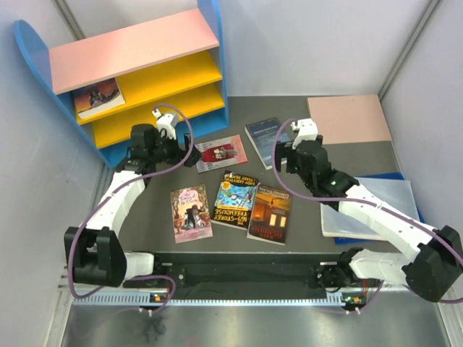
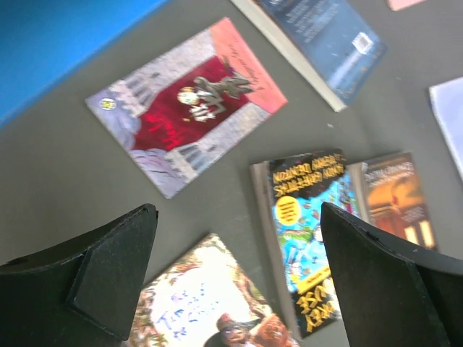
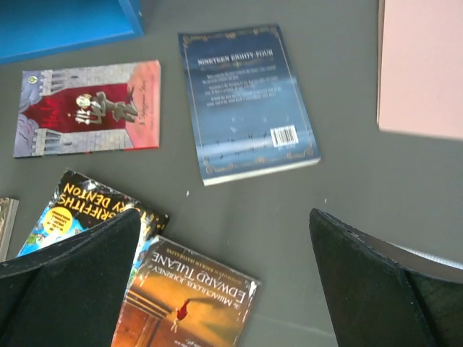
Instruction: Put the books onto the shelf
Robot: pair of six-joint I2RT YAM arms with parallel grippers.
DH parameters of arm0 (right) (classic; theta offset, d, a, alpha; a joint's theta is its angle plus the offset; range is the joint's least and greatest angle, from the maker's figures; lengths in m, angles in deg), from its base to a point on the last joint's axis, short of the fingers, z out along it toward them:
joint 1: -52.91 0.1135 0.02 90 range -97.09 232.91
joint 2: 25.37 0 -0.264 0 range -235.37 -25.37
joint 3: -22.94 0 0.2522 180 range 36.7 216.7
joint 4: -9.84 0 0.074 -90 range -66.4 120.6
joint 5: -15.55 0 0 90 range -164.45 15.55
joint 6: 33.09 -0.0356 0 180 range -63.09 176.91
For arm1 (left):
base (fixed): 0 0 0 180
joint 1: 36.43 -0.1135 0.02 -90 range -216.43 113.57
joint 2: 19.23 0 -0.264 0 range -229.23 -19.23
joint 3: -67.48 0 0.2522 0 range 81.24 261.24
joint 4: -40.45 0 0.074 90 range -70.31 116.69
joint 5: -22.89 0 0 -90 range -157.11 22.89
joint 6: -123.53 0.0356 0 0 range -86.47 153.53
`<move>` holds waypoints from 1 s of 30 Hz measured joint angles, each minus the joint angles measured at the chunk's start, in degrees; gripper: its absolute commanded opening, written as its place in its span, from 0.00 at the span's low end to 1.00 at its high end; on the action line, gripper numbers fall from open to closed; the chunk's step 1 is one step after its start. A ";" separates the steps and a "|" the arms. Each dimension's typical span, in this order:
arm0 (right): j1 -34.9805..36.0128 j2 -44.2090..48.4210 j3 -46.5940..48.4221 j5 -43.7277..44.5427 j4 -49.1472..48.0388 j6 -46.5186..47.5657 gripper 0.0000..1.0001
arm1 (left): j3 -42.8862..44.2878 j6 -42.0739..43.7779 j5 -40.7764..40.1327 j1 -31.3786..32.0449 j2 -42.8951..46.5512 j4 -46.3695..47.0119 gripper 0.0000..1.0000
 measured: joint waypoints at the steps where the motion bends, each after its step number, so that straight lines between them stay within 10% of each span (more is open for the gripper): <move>1: -0.31 -0.22 0.00 -0.09 0.74 -0.83 1.00 | -0.04 -0.35 0.85 0.00 -0.15 0.04 0.99; 12: -9.11 -2.95 -4.70 -11.93 7.08 -11.08 0.99 | 0.59 -8.20 12.85 1.79 -6.40 1.18 0.99; 25: -9.38 -2.62 -13.14 -26.01 7.93 -20.63 0.85 | 23.85 -8.26 -12.00 22.67 -17.20 -13.97 0.99; 28: -9.38 -2.54 -13.42 -27.82 7.69 -21.40 0.47 | 22.88 -10.12 -12.76 23.30 -19.32 -15.43 0.99; 29: -9.40 -2.32 -13.94 -28.41 7.23 -21.79 0.12 | 22.25 -10.69 -13.09 23.65 -19.80 -15.58 0.99; 30: -9.40 -1.97 -14.73 -28.98 6.82 -22.14 0.01 | 21.79 -11.17 -13.42 24.33 -20.28 -15.80 0.99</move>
